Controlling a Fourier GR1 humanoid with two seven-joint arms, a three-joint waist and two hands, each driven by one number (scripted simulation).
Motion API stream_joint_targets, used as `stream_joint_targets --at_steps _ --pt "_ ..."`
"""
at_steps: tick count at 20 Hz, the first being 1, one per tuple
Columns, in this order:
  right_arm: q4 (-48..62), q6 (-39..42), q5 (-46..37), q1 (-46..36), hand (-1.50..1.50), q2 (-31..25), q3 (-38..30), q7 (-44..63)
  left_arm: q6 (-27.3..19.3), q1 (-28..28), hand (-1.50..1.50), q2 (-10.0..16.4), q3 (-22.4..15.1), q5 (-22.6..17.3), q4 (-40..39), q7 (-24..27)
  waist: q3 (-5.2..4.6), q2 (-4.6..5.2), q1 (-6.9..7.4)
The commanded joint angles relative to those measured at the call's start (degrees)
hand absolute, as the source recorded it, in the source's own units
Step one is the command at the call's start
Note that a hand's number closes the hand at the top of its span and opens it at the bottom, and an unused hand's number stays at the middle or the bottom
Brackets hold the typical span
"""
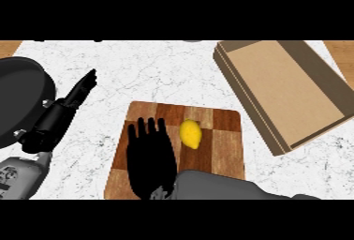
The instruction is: Pick the can from the cutting board and place it in the cardboard box
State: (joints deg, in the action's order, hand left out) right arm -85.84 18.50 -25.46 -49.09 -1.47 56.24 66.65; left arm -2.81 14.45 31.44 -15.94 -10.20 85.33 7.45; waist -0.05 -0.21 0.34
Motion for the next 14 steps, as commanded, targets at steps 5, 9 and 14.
stream_joint_targets --at_steps 5,9,14 --pt "3.64 -0.69 1.31 -0.74 -1.50 1.40 1.57 10.01 1.34 -0.54 0.00 -1.76 0.54 0.71 1.04 -0.85 -0.01 0.04 0.58" --pt "5.17 -0.05 -1.90 1.08 -1.50 1.41 0.39 9.04 0.73 1.98 0.00 -2.74 1.99 1.71 -1.49 -0.48 0.01 0.07 -0.40" --pt "5.33 -0.66 -4.17 4.33 -1.50 1.41 0.15 7.34 0.64 -1.31 0.00 -3.91 0.89 3.74 0.58 -0.48 0.04 0.01 -0.29"
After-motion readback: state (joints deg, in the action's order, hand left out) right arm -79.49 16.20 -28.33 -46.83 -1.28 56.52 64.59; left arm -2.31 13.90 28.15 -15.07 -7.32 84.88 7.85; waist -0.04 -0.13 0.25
